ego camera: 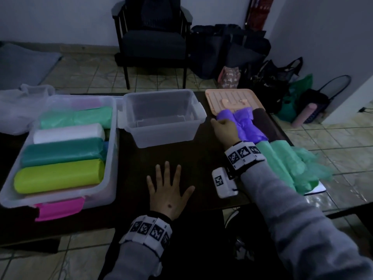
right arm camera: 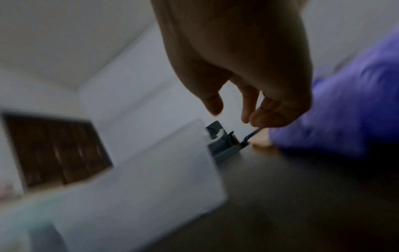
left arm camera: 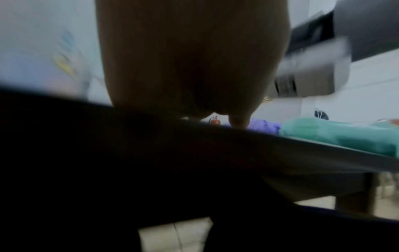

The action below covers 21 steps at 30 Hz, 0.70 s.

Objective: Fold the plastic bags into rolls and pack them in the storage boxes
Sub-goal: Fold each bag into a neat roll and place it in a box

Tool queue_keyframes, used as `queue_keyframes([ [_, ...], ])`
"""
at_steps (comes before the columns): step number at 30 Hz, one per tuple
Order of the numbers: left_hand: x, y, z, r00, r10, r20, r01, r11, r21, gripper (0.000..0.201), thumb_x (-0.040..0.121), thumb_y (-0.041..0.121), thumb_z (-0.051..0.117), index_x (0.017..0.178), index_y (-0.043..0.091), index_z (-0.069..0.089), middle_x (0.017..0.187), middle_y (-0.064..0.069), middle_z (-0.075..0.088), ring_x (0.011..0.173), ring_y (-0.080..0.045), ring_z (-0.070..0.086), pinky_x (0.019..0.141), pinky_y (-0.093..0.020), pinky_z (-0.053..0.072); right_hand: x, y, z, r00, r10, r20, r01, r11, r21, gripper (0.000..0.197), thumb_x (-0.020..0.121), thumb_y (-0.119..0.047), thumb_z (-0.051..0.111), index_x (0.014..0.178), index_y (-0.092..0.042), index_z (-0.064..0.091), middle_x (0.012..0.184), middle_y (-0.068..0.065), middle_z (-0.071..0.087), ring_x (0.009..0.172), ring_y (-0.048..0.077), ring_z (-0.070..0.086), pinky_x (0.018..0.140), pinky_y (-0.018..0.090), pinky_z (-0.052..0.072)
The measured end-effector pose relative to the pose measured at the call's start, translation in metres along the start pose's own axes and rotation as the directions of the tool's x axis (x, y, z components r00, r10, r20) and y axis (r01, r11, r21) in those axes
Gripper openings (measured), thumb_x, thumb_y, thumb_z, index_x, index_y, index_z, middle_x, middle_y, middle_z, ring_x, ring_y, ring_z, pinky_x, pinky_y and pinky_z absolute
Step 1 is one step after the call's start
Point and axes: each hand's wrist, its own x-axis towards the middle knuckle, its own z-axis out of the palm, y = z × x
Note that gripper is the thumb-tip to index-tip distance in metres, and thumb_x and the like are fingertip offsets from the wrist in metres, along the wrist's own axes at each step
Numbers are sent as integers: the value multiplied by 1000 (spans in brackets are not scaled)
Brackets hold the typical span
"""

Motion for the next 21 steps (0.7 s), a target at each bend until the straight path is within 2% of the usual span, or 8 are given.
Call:
queue_keyframes([
  [2, 0, 2, 4, 1000, -2, -17, 3, 999, 37, 73, 90, 67, 11, 148, 31, -14, 155, -4, -25, 141, -27, -26, 112, -51, -14, 14, 12, -10, 989, -101, -107, 57, 934, -352, 45, 92, -31, 54, 131, -9, 46, 137, 18, 42, 127, 34, 39, 102, 41, 35],
  [4, -2, 1, 5, 999, -8, -36, 9, 999, 44, 73, 89, 68, 10, 148, 32, -14, 155, -3, -24, 142, -26, -25, 113, -51, -13, 24, 18, -18, 982, -109, -155, 17, 866, -499, 48, 92, -27, 52, 134, -7, 40, 142, 19, 33, 132, 36, 30, 105, 43, 30],
  [6, -3, 1, 5, 999, -15, -38, 17, 999, 39, 73, 89, 68, 10, 148, 32, -13, 156, -3, -22, 142, -26, -24, 113, -50, -13, 34, 22, -24, 982, -91, -164, -18, 824, -566, 47, 93, -27, 51, 133, -4, 40, 140, 20, 36, 130, 36, 33, 103, 42, 31],
  [9, -3, 3, 4, 999, -22, -42, 24, 998, 51, 73, 88, 69, 9, 148, 33, -13, 156, -3, -22, 142, -26, -24, 113, -51, -12, 45, 23, -29, 996, -69, -53, 22, 787, -616, 63, 90, -46, 54, 132, -2, 40, 136, 22, 43, 125, 37, 40, 99, 40, 36],
  [11, -3, 3, 4, 999, -23, -44, 25, 998, 54, 73, 88, 69, 9, 147, 33, -14, 156, -3, -23, 142, -26, -24, 113, -51, -12, 45, 22, -25, 999, -34, -2, 26, 803, -596, 75, 84, -54, 58, 134, -2, 37, 134, 21, 46, 124, 37, 43, 99, 41, 38],
  [14, -3, 2, 5, 999, -25, -41, 27, 998, 56, 73, 88, 69, 9, 147, 33, -14, 156, -2, -23, 142, -26, -24, 113, -51, -12, 39, 23, -16, 998, 23, 64, 16, 835, -550, 87, 83, -46, 64, 143, -2, 21, 136, 19, 45, 124, 36, 45, 103, 47, 39],
  [18, -2, 2, 6, 999, -18, -48, 21, 998, 63, 73, 88, 68, 9, 148, 33, -14, 156, -3, -22, 142, -26, -24, 114, -51, -12, 25, 29, -8, 999, -24, 38, 42, 816, -577, 76, 84, -33, 66, 141, -5, 24, 137, 19, 42, 124, 36, 45, 101, 49, 40],
  [21, -2, 1, 7, 998, -16, -61, 20, 997, 71, 73, 88, 68, 9, 147, 32, -14, 156, -3, -21, 142, -27, -23, 113, -52, -12, 11, 32, -5, 994, 1, 111, 68, 788, -613, 79, 83, -33, 66, 142, -6, 21, 140, 19, 37, 126, 36, 42, 103, 50, 39],
])
